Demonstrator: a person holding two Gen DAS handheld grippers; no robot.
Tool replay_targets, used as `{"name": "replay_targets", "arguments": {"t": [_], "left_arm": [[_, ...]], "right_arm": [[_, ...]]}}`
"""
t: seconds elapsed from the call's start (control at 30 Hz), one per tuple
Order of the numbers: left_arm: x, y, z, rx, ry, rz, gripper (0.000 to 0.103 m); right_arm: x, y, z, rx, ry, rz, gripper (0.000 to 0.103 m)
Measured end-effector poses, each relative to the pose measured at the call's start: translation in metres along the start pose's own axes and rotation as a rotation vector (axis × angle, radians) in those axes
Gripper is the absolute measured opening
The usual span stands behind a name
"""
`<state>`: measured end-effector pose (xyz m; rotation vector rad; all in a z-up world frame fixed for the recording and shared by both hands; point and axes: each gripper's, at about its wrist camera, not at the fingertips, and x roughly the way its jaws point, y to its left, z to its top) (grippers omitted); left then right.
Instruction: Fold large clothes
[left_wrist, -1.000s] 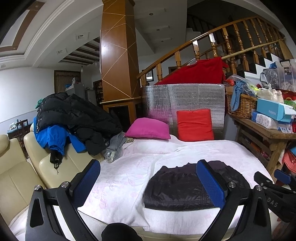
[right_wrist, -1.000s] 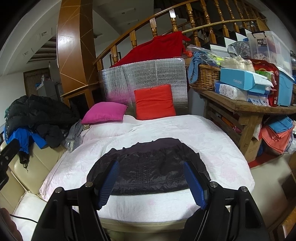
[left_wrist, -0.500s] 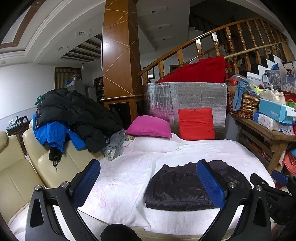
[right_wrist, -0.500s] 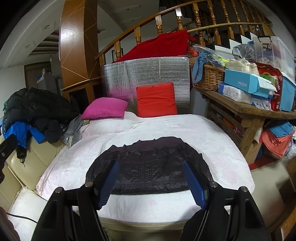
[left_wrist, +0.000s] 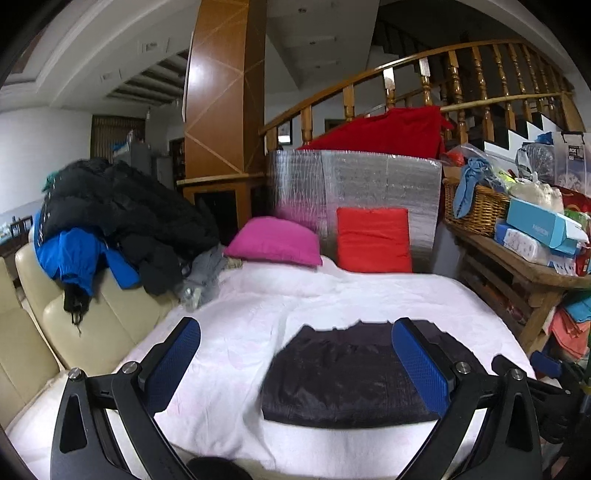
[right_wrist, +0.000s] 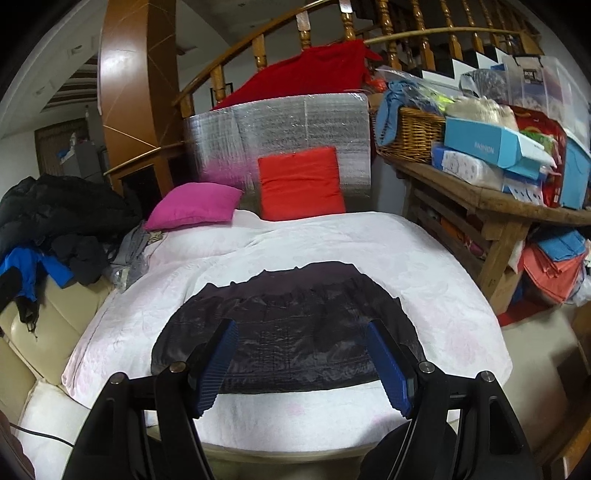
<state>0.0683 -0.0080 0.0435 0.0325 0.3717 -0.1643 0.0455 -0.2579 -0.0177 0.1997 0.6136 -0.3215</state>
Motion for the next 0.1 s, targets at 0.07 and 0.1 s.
{"name": "replay_targets", "arguments": {"t": [0.07,0.1], "left_arm": [[0.0023,-0.0038,0.0013,0.011,-0.004,-0.009,0.103],[0.0074,-0.0033,0.0023,0.004,0.007,-0.007,0.103]], "right_arm": [[0.007,-0.0035,0.0004,-0.01,0.011,-0.016,0.075],[0.0108,-0.0067,0.0016,-0.014,0.016,-0.025,0.075]]}}
